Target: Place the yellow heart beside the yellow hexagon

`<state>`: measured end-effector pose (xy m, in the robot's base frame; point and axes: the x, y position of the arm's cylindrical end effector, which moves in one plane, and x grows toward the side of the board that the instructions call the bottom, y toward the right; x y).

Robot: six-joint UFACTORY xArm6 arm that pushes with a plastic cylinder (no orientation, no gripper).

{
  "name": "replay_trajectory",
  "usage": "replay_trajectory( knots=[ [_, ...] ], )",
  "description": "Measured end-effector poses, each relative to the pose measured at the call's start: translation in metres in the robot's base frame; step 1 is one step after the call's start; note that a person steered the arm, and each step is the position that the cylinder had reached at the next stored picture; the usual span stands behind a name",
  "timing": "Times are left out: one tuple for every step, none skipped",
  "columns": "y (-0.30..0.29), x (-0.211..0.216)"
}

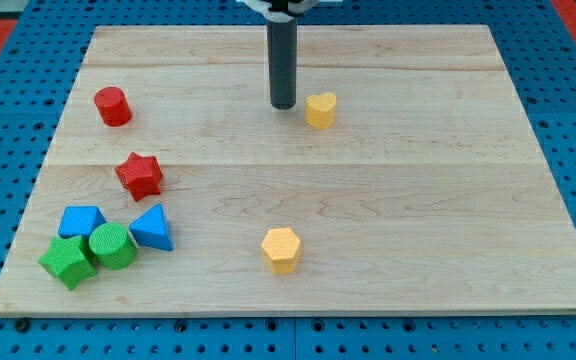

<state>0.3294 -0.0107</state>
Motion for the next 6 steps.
replay_trajectory(
  knots=[
    [0.015,-0.013],
    [0.049,0.024],
    [0.036,0.069],
    [0.048,0.071],
    [0.055,0.047],
    [0.08,0.107]
  ],
)
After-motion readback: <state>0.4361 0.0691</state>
